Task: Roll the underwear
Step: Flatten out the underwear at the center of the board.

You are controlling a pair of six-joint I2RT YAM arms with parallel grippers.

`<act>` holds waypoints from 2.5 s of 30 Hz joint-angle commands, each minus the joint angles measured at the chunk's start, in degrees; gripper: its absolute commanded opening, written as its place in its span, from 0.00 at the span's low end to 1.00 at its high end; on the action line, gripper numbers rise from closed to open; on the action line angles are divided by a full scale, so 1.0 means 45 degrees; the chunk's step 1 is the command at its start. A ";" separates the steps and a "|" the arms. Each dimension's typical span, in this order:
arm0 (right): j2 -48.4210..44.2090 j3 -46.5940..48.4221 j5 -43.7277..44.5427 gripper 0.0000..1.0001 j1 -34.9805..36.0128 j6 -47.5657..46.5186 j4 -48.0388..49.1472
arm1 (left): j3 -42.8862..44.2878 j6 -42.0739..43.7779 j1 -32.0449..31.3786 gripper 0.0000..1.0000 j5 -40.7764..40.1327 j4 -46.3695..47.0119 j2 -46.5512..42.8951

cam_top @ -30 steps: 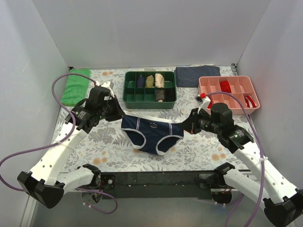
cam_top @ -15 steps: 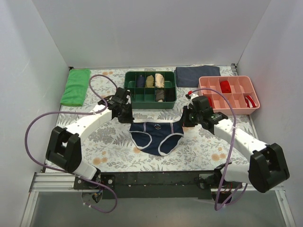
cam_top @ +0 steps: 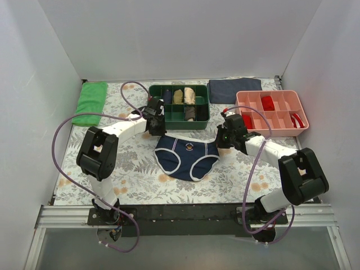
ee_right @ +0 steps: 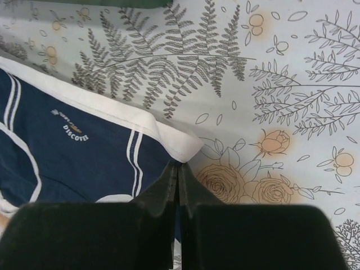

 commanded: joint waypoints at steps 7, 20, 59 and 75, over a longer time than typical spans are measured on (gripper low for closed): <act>0.1511 0.0556 0.1179 0.12 -0.0032 0.0235 0.1081 | 0.0730 0.0768 0.0176 0.19 -0.0796 0.0683 0.1246; -0.1181 0.0812 0.0673 0.65 -0.0051 0.0234 -0.0087 | 0.0654 0.0283 0.0176 0.87 -0.0194 0.0352 -0.1191; -0.3815 -0.3057 -0.2549 0.08 0.0495 0.1055 0.0105 | -0.7668 -0.3587 -0.2324 0.75 0.4107 0.1757 -0.4982; -0.2357 -0.3427 -0.2569 0.07 0.3718 0.2617 0.1414 | -0.5969 -0.3391 -0.2344 0.75 0.3794 0.0195 -0.4749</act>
